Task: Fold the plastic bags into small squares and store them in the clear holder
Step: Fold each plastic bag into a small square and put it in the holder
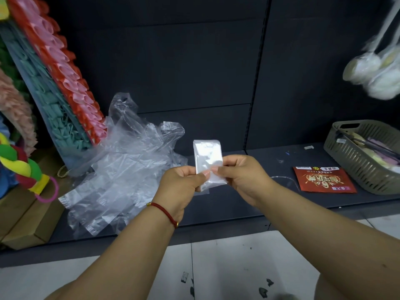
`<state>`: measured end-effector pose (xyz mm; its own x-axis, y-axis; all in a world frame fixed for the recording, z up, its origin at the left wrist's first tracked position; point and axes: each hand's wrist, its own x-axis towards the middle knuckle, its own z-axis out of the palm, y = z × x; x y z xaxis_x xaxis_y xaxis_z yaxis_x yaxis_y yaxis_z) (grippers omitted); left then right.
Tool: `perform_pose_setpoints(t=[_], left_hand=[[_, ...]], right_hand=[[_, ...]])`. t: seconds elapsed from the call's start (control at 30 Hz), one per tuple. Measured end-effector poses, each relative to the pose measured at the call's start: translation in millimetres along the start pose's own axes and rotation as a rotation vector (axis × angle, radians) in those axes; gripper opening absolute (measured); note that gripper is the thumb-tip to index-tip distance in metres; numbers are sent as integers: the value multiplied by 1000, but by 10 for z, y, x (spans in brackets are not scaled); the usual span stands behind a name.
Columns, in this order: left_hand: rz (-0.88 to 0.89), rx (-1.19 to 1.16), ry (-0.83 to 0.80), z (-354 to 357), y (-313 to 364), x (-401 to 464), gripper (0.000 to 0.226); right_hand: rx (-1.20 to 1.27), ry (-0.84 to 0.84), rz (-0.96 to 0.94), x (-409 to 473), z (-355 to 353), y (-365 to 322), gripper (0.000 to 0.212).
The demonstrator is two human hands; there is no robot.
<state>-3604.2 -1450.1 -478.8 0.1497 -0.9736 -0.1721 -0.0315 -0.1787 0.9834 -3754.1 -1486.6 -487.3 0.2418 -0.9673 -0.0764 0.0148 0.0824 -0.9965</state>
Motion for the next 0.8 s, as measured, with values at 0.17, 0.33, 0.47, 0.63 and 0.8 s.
perform_pose_setpoints(t=[0.17, 0.33, 0.47, 0.63, 0.8], left_hand=[[-75, 14, 16, 1, 9, 18, 14], [-255, -190, -59, -82, 44, 62, 21], [-163, -222, -72, -69, 48, 67, 15], [-16, -56, -16, -63, 23, 75, 6], [11, 28, -58, -85, 32, 60, 8]], right_hand=[[15, 11, -57, 8, 12, 0, 31], [-96, -8, -84, 37, -18, 23, 48], [-166, -12, -109, 25, -8, 29, 49], [-131, -11, -118, -8, 6, 6, 55], [-45, 16, -97, -15, 23, 7, 64]])
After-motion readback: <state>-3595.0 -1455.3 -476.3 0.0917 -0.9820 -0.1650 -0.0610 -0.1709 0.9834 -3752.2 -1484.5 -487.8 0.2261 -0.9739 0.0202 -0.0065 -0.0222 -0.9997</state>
